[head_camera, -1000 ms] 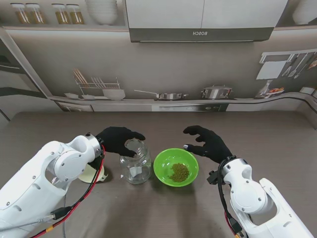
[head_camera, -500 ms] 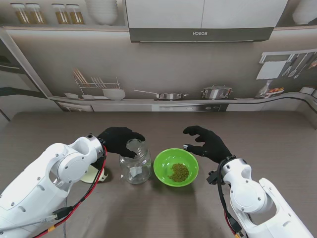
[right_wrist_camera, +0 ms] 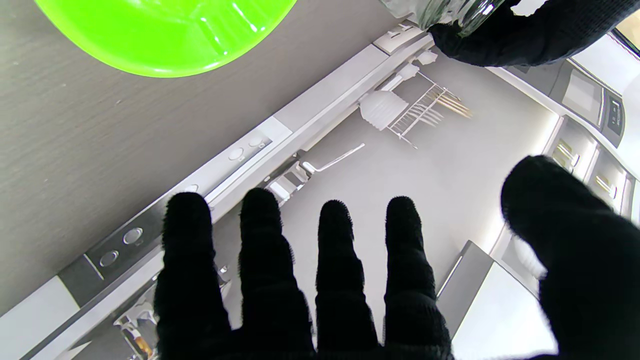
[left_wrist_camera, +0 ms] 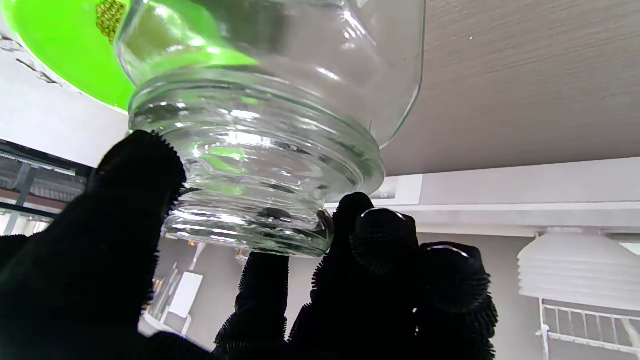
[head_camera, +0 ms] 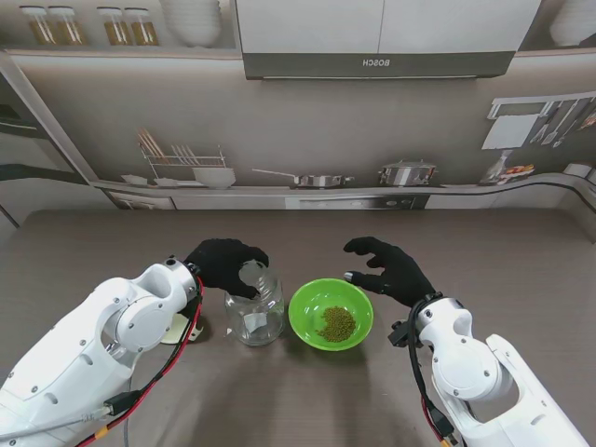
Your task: Pour mung beans into a glass jar with a funnel
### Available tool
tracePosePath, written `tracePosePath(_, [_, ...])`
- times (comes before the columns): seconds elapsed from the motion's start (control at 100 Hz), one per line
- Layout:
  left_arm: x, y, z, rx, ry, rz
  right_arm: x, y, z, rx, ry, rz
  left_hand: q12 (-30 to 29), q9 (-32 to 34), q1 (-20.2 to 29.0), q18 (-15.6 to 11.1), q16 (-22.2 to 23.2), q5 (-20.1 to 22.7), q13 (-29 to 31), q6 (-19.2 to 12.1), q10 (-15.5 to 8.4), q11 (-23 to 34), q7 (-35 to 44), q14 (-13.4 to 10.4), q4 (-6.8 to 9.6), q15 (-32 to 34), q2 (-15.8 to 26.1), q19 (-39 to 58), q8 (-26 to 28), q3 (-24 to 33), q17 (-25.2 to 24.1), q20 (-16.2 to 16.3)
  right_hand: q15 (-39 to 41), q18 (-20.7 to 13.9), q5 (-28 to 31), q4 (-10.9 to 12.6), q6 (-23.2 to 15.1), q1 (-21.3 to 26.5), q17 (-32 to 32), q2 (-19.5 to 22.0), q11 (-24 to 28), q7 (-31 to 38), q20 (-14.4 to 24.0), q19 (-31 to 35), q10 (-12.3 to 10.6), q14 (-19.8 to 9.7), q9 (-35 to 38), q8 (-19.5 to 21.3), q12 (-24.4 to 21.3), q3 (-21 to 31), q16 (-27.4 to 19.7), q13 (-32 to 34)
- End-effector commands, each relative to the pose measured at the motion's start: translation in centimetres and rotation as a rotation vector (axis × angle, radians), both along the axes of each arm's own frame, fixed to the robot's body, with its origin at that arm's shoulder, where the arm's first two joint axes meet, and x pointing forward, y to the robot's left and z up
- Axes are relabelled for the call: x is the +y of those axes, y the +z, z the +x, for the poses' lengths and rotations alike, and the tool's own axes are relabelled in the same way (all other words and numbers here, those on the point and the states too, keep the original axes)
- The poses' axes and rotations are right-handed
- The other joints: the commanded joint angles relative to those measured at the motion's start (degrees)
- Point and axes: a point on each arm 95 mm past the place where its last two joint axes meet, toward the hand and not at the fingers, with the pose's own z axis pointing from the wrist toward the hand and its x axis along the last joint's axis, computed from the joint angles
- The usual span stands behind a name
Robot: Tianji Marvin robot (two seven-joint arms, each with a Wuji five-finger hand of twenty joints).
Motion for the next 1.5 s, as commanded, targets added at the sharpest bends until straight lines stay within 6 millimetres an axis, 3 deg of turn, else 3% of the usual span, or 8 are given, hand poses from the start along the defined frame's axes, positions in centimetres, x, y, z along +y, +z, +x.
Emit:
tracePosePath(0.0, [0.6, -3.1, -0.5, 0.088, 0.018, 0.038, 0.3, -0.3, -0.2, 0.016, 0.015, -0.001, -0.77, 6.58, 17.52, -0.52, -0.92, 6.03, 2.03, -1.94, -8.55, 0.46, 19.13, -0.91, 0.66, 3.44, 0.59, 5.81, 3.77, 4.13, 1.37, -1.52, -0.58, -0.43, -0.13, 0.95, -1.28, -1.9, -0.63, 0.8, -0.2, -0.81, 1.2, -0.69, 0.03, -1.16, -1.12, -0.28, -0.46, -0.95, 0.35, 0.16])
tracePosePath(0.27, [0.7, -4.5, -0.6, 0.114, 0.044, 0.009, 0.4, -0.4, -0.2, 0.02, 0.016, 0.0, -3.35, 13.1, 21.06, 0.64, -2.49, 10.34, 7.15, -2.86, -9.72, 0.44, 36.88, 0.65, 1.15, 3.72, 6.02, 8.01, 1.73, 2.9, 4.17, -3.62, -0.59, -0.43, 0.0, 0.98, -1.17, -1.89, -0.66, 0.96, -0.2, -0.75, 1.23, -0.71, 0.13, -1.09, -1.08, -0.27, -0.49, -0.74, 0.35, 0.16])
tracePosePath(0.66, [0.9, -4.9, -0.5, 0.067, 0.073, -0.055, 0.4, -0.5, 0.0, 0.019, 0.016, 0.003, -9.29, 19.08, 21.44, 1.07, -4.82, 11.64, 14.83, -2.32, -10.88, -0.87, 39.16, 1.4, 0.22, 1.3, 4.35, 10.96, -0.79, 6.25, 9.22, -7.55, -0.58, -0.46, 0.29, 1.0, -1.07, -1.98, -0.61, 1.18, -0.16, -0.61, 1.28, -0.73, 0.16, -1.06, -1.0, -0.25, -0.49, -0.55, 0.36, 0.21])
tracePosePath(1.49, [1.0, -1.1, 0.3, 0.012, 0.099, -0.16, 0.3, -0.8, 0.3, 0.02, 0.015, 0.008, -9.85, 19.47, 21.57, 1.78, -4.57, 12.15, 14.94, -1.56, -9.97, -1.07, 39.24, 1.78, -0.05, 0.28, 3.88, 10.85, -1.42, 6.69, 9.68, -8.61, -0.61, -0.55, 0.39, 0.98, -0.96, -1.92, -0.62, 1.26, -0.15, -0.53, 1.33, -0.77, 0.27, -1.06, -1.11, -0.31, -0.54, -0.32, 0.33, 0.13])
